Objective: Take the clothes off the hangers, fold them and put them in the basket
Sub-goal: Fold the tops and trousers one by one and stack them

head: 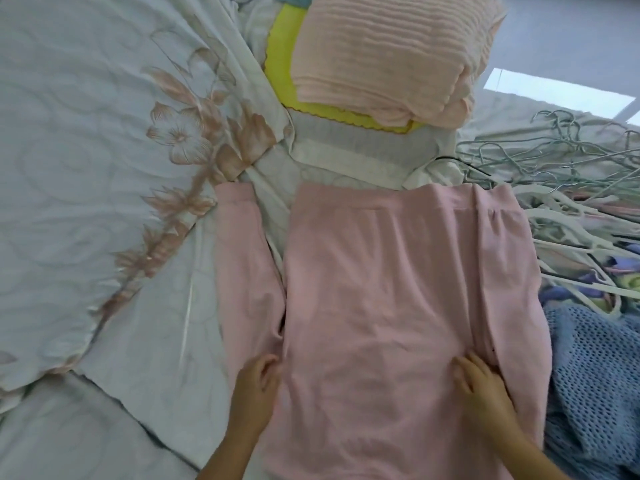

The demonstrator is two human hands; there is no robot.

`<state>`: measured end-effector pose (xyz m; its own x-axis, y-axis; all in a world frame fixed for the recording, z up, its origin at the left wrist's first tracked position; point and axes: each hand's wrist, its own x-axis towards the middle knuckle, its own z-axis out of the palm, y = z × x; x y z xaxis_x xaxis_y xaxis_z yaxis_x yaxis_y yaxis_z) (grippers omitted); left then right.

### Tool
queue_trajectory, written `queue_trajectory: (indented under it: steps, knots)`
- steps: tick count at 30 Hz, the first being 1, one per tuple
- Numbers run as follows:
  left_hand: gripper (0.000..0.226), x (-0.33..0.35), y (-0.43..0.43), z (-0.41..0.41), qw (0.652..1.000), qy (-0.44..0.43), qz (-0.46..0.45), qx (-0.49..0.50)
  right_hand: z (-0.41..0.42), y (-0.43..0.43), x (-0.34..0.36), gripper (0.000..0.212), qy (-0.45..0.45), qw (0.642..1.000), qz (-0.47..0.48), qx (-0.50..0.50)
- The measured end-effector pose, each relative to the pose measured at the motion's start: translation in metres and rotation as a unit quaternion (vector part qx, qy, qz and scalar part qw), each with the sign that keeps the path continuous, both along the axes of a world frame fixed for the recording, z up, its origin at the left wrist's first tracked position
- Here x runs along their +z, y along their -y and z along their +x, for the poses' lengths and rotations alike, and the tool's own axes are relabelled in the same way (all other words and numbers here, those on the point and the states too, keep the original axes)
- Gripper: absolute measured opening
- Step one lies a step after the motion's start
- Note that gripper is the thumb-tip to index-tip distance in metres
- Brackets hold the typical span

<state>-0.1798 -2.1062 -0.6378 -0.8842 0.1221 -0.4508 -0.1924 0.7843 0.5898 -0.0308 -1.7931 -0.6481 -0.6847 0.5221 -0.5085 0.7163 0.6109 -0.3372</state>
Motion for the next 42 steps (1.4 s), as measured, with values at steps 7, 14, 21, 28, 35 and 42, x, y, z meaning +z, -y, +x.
queue_trajectory:
  steps: [7,14,21,28,35,42]
  knots:
    - [0.033,-0.023,0.028,-0.077,0.933,0.111,0.11,0.325,-0.042,0.065,-0.002,0.027,-0.149,0.921,-0.295,-0.204]
    - [0.029,0.036,-0.01,-0.094,0.889,0.137,0.379,0.215,-0.058,0.07,0.01,0.029,-0.153,0.762,-0.463,-0.425]
    - [0.053,0.066,-0.107,-0.02,0.854,0.127,0.054,-0.501,-0.074,0.027,0.032,0.055,-0.17,0.681,-0.511,-0.495]
    - [0.013,0.015,-0.083,-0.026,0.983,0.12,0.031,-0.133,-0.044,0.003,0.022,0.041,-0.176,0.785,-0.412,-0.427]
    - [0.021,0.001,-0.112,-0.13,0.999,-0.041,-0.017,-0.018,-0.075,0.026,0.0,0.062,-0.252,0.956,0.102,0.106]
    - [0.048,-0.025,-0.165,-0.175,0.996,-0.045,-0.047,0.057,-0.087,0.026,-0.022,0.039,-0.177,0.957,0.124,0.192]
